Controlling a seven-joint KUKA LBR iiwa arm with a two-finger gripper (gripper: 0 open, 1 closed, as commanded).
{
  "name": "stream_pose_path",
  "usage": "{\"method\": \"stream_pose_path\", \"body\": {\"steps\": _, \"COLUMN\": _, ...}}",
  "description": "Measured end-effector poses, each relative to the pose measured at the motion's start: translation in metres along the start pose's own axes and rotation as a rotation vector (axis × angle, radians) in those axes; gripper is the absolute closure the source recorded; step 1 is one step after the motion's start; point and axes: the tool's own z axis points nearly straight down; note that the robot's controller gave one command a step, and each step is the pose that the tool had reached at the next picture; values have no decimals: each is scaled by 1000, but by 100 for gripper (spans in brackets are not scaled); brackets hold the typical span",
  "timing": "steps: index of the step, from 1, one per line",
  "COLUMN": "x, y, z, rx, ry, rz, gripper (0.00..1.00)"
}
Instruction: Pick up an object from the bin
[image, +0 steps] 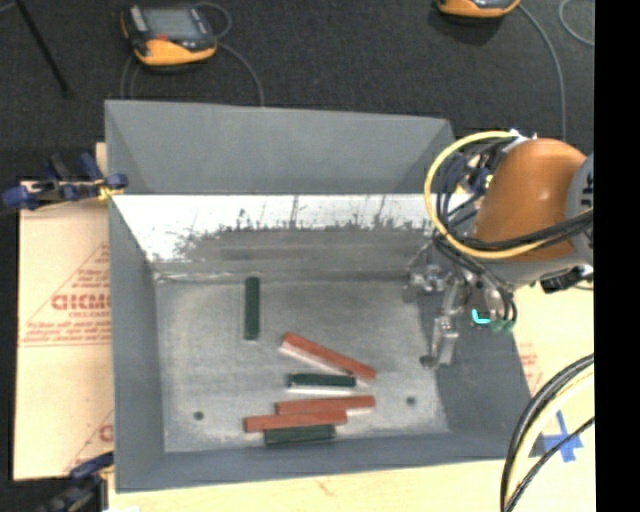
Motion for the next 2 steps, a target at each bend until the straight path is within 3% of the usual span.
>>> {"method": "stream_pose_path", "body": {"steps": 1, "x": -2, "y": 0, "z": -4, "rx": 1, "ry": -7, "rz": -3, "gripper": 0}}
{"method": "stream_pose_path", "body": {"steps": 2, "x": 11, "y": 29, "z": 29, "rx": 3, "ry": -13, "rz": -63, "gripper": 0}}
